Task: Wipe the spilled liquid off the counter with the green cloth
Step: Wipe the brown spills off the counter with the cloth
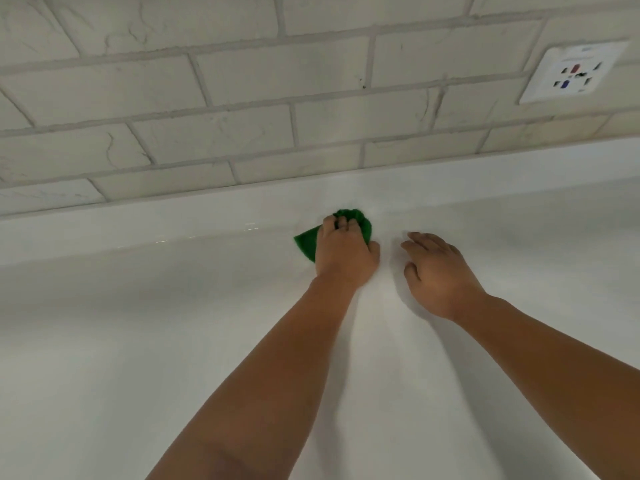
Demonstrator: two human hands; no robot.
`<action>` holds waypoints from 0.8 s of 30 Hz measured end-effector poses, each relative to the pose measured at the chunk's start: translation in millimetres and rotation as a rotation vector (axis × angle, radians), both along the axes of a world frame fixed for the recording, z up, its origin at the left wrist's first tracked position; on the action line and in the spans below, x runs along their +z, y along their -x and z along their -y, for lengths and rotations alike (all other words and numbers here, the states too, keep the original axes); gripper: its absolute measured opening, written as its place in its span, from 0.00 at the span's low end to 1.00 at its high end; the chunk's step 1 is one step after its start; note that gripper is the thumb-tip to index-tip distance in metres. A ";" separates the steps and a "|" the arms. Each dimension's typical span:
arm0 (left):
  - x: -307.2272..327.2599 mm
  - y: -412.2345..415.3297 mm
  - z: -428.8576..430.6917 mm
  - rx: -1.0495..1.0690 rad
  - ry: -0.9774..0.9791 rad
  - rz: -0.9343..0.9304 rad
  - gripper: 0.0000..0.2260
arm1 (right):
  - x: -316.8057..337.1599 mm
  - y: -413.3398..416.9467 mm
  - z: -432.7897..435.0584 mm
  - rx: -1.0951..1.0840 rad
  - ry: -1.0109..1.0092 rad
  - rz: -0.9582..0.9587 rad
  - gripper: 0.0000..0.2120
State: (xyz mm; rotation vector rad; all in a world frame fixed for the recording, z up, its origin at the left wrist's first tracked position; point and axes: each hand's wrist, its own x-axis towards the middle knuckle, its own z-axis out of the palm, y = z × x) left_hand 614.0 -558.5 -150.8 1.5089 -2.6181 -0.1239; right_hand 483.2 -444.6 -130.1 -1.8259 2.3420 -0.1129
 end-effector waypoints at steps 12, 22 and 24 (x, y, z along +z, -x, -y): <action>-8.0 -76.5 -12.9 -0.472 -0.100 -0.328 0.27 | 7.3 1.7 -7.3 0.033 0.034 0.028 0.30; 1.3 -297.9 14.1 0.424 0.009 -0.295 0.26 | 5.1 -85.4 49.7 0.247 0.070 0.088 0.27; 0.1 -333.2 19.6 0.583 0.042 -0.279 0.20 | 4.6 -99.5 57.6 0.271 0.070 0.092 0.29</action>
